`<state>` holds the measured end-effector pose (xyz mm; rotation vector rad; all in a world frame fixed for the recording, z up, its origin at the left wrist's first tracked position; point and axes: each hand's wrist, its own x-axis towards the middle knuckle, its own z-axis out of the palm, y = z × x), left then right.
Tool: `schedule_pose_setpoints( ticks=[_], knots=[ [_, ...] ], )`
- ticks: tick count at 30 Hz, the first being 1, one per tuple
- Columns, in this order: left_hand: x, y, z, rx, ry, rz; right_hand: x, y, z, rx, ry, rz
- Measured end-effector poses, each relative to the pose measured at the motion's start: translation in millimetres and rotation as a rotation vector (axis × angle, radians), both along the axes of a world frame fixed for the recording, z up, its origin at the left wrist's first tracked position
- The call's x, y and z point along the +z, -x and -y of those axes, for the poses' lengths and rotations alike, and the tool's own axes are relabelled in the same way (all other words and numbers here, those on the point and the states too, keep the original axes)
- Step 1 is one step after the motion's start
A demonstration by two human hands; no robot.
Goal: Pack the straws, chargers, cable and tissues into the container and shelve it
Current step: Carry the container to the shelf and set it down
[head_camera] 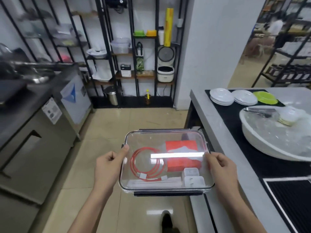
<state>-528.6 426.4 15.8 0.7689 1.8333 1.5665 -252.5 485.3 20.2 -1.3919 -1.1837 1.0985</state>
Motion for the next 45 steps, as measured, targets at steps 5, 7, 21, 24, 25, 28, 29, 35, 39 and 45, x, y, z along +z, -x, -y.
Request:
schedule_pose_setpoints(
  ticks=[5, 7, 21, 24, 25, 28, 29, 35, 39, 45],
  knots=[
    [3, 21, -77, 0.034, -0.001, 0.001, -3, 26, -90, 0.033, 0.007, -0.043],
    [6, 31, -114, 0.031, -0.023, 0.046, -3, 36, -132, 0.062, 0.014, -0.070],
    [37, 101, -292, 0.070, -0.158, 0.089, 23, 137, -351, 0.198, -0.022, -0.096],
    [42, 126, -328, 0.121, -0.146, 0.120, 19, 174, -389, 0.204, -0.018, -0.103],
    [41, 139, -343, 0.121, -0.149, 0.124, 18, 189, -404, 0.210, -0.019, -0.110],
    [47, 169, -380, 0.113, -0.143, 0.128, 21, 228, -440, 0.235, -0.033, -0.126],
    [44, 192, -399, 0.098, -0.151, 0.120, 20, 250, -459, 0.248, -0.043, -0.111],
    [50, 300, -492, 0.116, -0.195, 0.116, 24, 356, -554, 0.231, -0.089, -0.109],
    [57, 360, -547, 0.121, -0.211, 0.131, 26, 415, -604, 0.147, -0.101, -0.141],
    [50, 431, -621, 0.007, -0.163, 0.062, 27, 480, -678, 0.080, -0.096, -0.158]
  ],
)
